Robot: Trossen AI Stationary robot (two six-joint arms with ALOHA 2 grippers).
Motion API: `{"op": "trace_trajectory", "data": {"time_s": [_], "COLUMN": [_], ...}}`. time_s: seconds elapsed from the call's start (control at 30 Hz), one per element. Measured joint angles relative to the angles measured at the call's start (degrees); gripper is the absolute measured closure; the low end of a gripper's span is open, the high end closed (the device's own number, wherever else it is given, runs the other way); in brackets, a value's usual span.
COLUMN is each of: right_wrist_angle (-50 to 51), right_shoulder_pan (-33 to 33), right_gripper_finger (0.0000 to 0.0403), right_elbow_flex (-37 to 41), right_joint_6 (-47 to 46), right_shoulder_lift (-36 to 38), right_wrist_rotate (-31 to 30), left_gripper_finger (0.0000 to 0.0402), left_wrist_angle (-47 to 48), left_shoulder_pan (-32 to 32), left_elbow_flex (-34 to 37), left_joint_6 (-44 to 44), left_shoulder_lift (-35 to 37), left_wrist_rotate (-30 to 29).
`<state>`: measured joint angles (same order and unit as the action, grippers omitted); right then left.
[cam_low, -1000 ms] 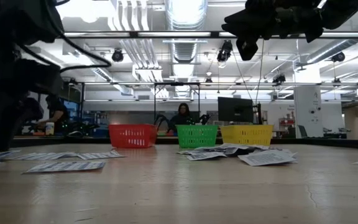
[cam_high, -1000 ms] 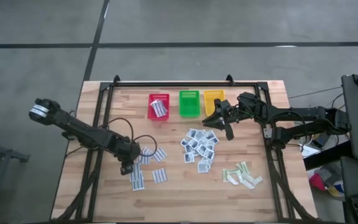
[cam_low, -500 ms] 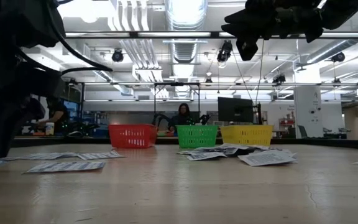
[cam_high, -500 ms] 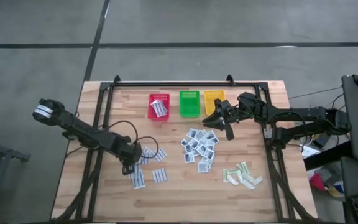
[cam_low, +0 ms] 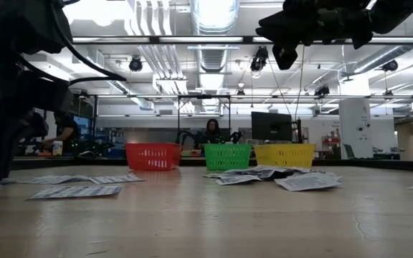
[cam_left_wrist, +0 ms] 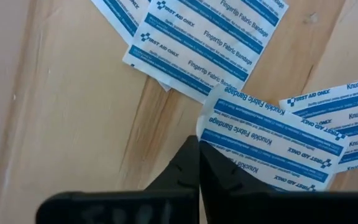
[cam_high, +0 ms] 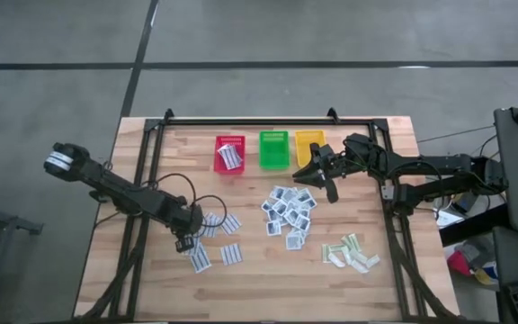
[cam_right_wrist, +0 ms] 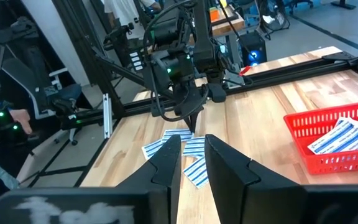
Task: Pick & Place First Aid Supplies
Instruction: Put the blue bandage into the red basket
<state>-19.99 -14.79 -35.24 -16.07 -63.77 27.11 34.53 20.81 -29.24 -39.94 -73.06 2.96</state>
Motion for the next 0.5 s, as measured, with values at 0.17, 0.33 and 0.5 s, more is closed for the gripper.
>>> {"op": "trace_trajectory", "data": {"time_s": [0.17,0.33,0.5], "right_wrist_angle": [0.0,0.0,0.0], "right_shoulder_pan": [0.0,0.0,0.0], "right_gripper_finger": [0.0325,0.0318,0.0317], "right_elbow_flex": [0.0,0.0,0.0], "right_joint_6": [-0.3,-0.4,-0.5], "right_shoulder_lift": [0.0,0.1,0.2], "right_wrist_rotate": [0.0,0.0,0.0], "left_gripper_finger": [0.0401,0.0401,0.0401], "left_wrist_angle": [11.0,20.1,20.8], "left_shoulder_pan": [0.1,0.0,-0.1], "left_elbow_flex": [-4.9,-11.8,-18.1], "left_joint_6": [1.4,4.3,4.5], "left_shoulder_lift": [4.6,10.6,16.6], "left_wrist_rotate": [3.6,5.5,5.3]}}
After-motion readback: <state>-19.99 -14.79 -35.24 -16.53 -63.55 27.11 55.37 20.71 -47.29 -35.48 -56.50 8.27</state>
